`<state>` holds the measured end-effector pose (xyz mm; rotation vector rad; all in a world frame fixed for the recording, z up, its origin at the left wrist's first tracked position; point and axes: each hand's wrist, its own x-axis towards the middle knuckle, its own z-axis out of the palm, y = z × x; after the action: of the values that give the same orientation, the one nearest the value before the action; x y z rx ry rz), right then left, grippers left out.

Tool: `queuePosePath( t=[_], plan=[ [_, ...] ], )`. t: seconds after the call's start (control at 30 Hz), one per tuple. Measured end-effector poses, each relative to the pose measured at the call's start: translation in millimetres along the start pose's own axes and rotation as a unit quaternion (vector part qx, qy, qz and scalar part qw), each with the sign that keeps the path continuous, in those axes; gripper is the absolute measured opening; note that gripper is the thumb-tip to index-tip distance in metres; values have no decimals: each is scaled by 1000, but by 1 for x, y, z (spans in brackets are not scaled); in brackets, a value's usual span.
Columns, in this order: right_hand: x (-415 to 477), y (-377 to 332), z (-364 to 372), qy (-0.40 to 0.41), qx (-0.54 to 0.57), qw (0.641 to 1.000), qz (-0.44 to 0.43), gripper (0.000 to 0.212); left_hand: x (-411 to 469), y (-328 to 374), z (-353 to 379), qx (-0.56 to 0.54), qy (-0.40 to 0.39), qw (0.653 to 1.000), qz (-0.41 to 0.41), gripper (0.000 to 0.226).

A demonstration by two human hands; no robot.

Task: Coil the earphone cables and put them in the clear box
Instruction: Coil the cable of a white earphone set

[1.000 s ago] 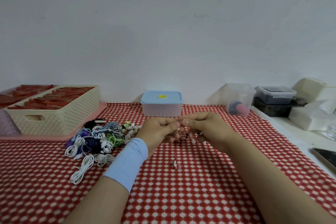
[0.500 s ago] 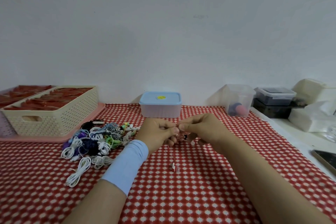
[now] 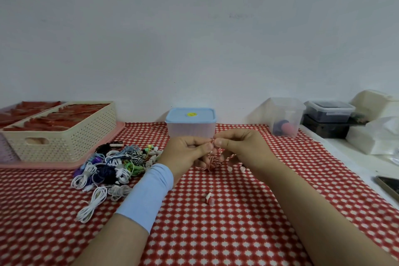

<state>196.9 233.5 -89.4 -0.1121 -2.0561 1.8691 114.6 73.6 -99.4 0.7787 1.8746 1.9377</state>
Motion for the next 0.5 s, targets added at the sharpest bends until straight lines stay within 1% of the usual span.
queuePosePath(
  t=[0.1,0.23,0.3,0.4,0.5],
  plan=[
    [-2,-1,1,-2,-53,999,-9,7,0,0,-2,22,10,1000,-13,16],
    [-2,-4,0,-17,-99,995,-19,10,-1,-1,-3,19,13,1000,-16,12],
    [-3,-4,-2,-24,-100,995,-18,12,-2,-1,-5,20,9,1000,-15,13],
    [-3,-3,-6,-49,-35,997,41,16,-4,0,-6,13,-12,1000,-9,7],
    [-3,-3,-8,-82,-9,987,136,25,-5,2,-8,56,-42,998,9,6]
  ],
)
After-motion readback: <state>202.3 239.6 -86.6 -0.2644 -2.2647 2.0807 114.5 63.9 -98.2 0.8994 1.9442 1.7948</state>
